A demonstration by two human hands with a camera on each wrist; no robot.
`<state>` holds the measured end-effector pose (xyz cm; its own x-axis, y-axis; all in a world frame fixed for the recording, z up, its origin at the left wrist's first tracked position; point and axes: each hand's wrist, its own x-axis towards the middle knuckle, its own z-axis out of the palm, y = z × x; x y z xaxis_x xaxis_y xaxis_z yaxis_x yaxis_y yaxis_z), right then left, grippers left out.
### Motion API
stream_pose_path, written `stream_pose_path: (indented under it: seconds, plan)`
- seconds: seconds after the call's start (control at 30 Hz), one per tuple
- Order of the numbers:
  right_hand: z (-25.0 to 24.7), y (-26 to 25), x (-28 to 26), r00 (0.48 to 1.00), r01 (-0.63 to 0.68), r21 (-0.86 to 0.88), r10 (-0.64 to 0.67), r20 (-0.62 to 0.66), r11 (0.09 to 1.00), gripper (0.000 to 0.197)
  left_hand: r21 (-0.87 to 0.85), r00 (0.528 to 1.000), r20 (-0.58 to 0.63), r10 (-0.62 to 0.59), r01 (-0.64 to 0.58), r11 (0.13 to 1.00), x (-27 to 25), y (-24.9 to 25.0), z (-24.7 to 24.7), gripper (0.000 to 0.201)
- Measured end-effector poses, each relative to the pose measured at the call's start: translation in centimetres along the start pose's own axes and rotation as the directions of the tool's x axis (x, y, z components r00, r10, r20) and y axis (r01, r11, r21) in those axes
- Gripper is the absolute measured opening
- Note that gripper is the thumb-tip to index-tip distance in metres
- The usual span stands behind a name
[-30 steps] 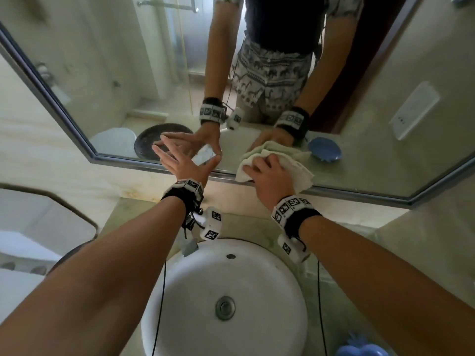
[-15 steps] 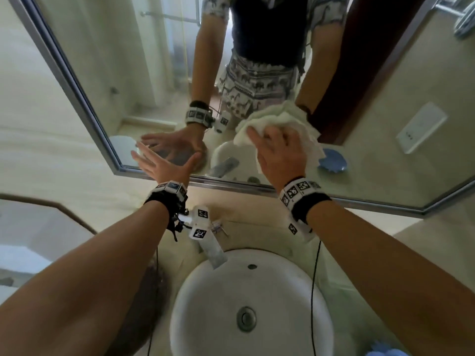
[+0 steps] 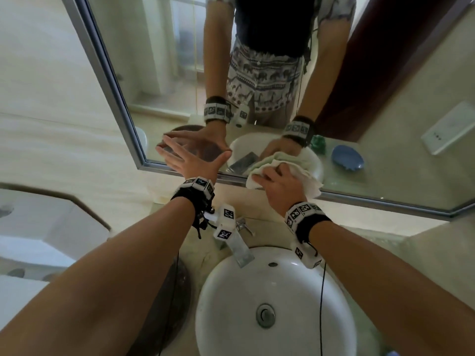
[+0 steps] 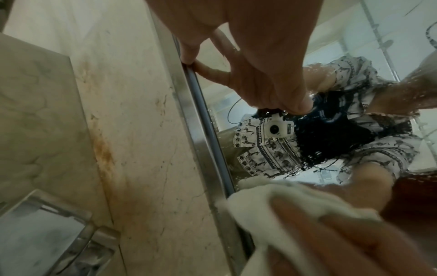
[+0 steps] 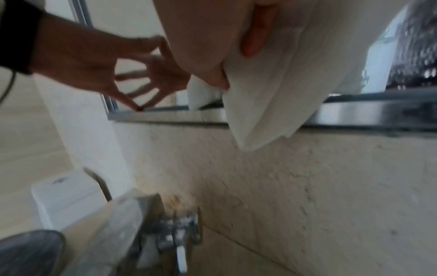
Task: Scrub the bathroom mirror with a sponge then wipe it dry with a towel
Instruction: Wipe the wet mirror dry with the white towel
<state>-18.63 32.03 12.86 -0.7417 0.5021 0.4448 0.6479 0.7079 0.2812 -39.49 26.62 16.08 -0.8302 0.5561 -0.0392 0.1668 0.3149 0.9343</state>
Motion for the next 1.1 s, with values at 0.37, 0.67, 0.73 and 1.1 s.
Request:
stream_pose_path:
  seconds: [0.37,0.67,0.73,1.1]
  plan:
    - [-8.3,-2.7,9.4,0.853,-0.288,0.109,0.306,-0.422,0.951,0.035,0.102,0.982,-0.134,0.136,-0.123,0.987,3.4,-2.3,-5.4,0.134]
    - [-1.5,-6.0,8.7,0.925,-0.122,-0.058,0.092,-0.370,0.991,0.052,0.265,0.964,-0.110,0.244,-0.208,0.942,4.7,-3.8,-5.2,0.146]
    - [0.9,-7.4,7.5,0.963,-0.034,-0.052,0.018,-0.267,0.998,0.053,0.306,0.959,-0.123,0.254,-0.207,0.929,4.8,-4.2,-5.1,0.147]
    - [2.7,-10.3,6.6,0.993,-0.025,0.032,0.021,0.114,0.999,0.051,0.314,0.932,0.002,0.362,-0.344,0.885,4.9,-5.4,-7.4,0.123]
